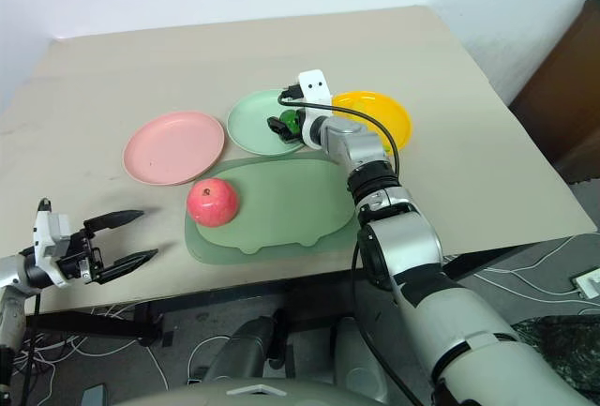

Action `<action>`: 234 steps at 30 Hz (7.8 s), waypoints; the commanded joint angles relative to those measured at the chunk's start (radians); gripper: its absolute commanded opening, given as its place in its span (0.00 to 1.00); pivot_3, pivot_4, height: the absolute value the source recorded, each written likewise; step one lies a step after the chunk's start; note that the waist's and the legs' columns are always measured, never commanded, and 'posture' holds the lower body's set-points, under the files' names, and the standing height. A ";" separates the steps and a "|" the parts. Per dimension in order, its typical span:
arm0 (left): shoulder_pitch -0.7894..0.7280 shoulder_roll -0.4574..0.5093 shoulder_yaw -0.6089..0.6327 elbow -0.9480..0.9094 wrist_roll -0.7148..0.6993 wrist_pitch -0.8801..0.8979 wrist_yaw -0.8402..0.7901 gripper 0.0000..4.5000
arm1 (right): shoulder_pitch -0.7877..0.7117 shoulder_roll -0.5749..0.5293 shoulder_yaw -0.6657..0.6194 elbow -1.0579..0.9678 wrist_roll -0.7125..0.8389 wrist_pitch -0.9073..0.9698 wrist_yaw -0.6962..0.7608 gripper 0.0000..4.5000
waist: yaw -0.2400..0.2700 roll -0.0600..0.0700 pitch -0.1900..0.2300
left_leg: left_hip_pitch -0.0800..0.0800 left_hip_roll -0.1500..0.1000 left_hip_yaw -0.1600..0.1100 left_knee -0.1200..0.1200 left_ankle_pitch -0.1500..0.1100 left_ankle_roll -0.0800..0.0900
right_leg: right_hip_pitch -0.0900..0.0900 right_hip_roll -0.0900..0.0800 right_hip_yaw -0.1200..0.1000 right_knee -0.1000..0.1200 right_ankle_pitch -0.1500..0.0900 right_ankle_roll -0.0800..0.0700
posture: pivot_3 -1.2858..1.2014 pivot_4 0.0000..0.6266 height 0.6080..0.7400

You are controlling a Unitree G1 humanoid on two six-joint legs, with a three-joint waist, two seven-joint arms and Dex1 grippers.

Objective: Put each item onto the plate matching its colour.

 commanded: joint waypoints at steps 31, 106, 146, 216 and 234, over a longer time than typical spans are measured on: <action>-0.217 -0.048 -0.114 -0.089 0.009 0.103 0.034 1.00 | 0.633 -0.515 -0.081 -0.965 0.294 0.155 0.525 1.00 | 0.007 -0.001 0.000 | -0.003 0.001 0.000 0.001 0.000 0.001 | 0.002 -0.003 -0.001 -0.006 -0.001 -0.001 | 0.52 0.24 0.98; -0.959 -0.005 -0.215 0.642 0.271 0.075 0.204 0.85 | 0.820 -0.605 -0.061 -1.101 0.396 0.013 0.634 1.00 | 0.037 -0.006 0.002 | -0.003 0.001 -0.003 0.007 0.002 0.004 | 0.009 0.000 -0.004 -0.008 0.003 0.006 | 0.52 0.24 0.98; -0.971 -0.054 -0.187 0.808 0.369 0.006 0.297 0.92 | 0.786 -0.569 -0.047 -1.061 0.363 -0.007 0.597 1.00 | 0.035 -0.006 0.002 | -0.004 0.000 -0.003 0.017 0.000 0.002 | 0.009 0.000 -0.004 -0.001 0.006 0.012 | 0.52 0.24 0.98; -0.942 -0.068 -0.244 0.786 0.447 0.079 0.332 0.92 | 0.773 -0.528 -0.038 -1.055 0.347 -0.052 0.604 1.00 | 0.035 -0.006 0.002 | -0.004 0.000 -0.003 0.018 0.000 0.002 | 0.009 0.000 -0.004 -0.001 0.006 0.012 | 0.52 0.24 0.98; -1.034 -0.111 -0.102 0.796 0.322 0.103 0.423 0.92 | 0.778 -0.527 -0.041 -1.066 0.351 -0.041 0.596 1.00 | 0.035 -0.006 0.002 | -0.004 0.000 -0.003 0.018 0.000 0.002 | 0.008 0.000 -0.004 -0.001 0.007 0.013 | 0.52 0.24 0.98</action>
